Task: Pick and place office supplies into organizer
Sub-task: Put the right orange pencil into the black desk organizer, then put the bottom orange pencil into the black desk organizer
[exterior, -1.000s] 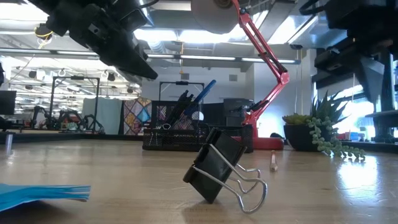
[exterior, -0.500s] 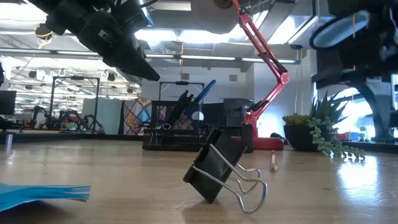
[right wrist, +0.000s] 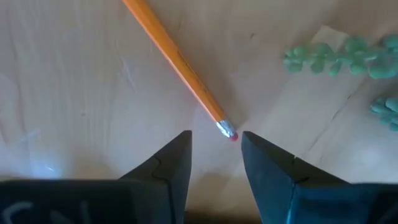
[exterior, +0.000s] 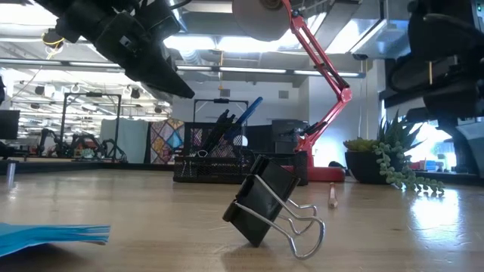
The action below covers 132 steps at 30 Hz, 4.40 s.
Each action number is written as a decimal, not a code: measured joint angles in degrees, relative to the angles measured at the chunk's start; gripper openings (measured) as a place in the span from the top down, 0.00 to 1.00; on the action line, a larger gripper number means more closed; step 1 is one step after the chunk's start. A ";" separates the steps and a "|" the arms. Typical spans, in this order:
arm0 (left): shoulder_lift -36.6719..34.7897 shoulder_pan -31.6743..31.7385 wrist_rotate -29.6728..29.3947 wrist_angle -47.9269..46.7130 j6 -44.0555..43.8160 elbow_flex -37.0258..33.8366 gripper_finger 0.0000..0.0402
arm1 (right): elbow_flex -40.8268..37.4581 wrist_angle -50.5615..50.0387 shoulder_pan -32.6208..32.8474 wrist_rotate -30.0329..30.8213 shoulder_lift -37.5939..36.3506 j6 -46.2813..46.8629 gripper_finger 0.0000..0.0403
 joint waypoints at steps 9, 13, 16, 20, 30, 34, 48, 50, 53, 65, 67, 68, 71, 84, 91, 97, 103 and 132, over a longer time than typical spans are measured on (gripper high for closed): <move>0.00 0.00 0.00 0.00 0.00 0.00 0.81 | 0.00 0.40 0.00 0.00 0.00 0.09 0.64; 0.00 0.00 0.00 0.00 0.00 0.00 0.81 | 0.02 2.55 0.00 0.04 0.02 -0.11 0.64; 0.00 0.02 0.00 0.00 0.00 0.00 0.81 | 0.09 2.40 0.01 0.04 0.88 -0.15 0.64; 0.00 0.01 0.00 -0.01 0.00 0.00 0.81 | 0.09 2.32 0.02 0.07 3.46 -0.24 0.64; 0.00 0.00 0.00 -0.02 0.00 0.00 0.81 | 0.59 1.95 0.00 0.04 9.71 -0.35 0.64; 0.00 0.01 0.00 -0.02 0.00 0.00 0.81 | 0.90 2.37 0.01 -0.06 9.73 -0.88 0.66; 0.00 0.01 0.17 -0.07 0.00 0.00 0.81 | 0.55 5.01 0.00 -0.74 9.66 -3.02 0.90; 0.00 0.00 0.46 -0.11 0.02 0.00 0.81 | 0.55 5.01 0.00 -0.71 9.66 -3.08 0.92; 0.00 0.02 0.48 -0.23 0.01 0.00 0.81 | 0.55 4.98 -0.18 -0.68 9.68 -3.13 0.94; 0.00 0.01 0.58 -0.26 0.02 0.00 0.81 | 0.55 5.01 -2.67 -1.41 9.70 -1.81 0.95; 0.00 0.00 0.59 -0.26 0.02 0.00 0.81 | 0.55 5.03 -3.08 -1.51 9.70 -1.99 0.95; 0.00 0.01 0.59 -0.26 0.02 0.00 0.81 | 0.55 5.03 -3.25 -1.55 9.70 -2.15 0.95; 0.00 0.00 0.60 -0.28 0.02 0.00 0.81 | 0.55 5.09 -3.70 -1.55 9.70 -3.71 0.96; 0.00 0.01 0.61 -0.28 0.02 0.00 0.81 | 1.85 5.47 -6.30 -0.94 9.86 -10.98 0.96; 0.00 0.01 0.61 -0.28 0.02 0.00 0.81 | 3.19 9.91 -6.62 2.17 9.91 -12.18 0.96; 0.00 0.02 0.61 -0.39 0.02 0.00 0.81 | 3.37 15.36 -6.65 3.43 9.77 -12.29 0.96; 0.00 0.02 0.61 -0.36 0.02 0.00 0.81 | 3.93 46.87 -7.32 1.53 11.89 -11.72 0.97; 4.22 -0.52 0.20 -1.44 -2.51 0.00 0.81 | 3.95 52.08 -9.53 -3.25 16.71 -14.30 0.99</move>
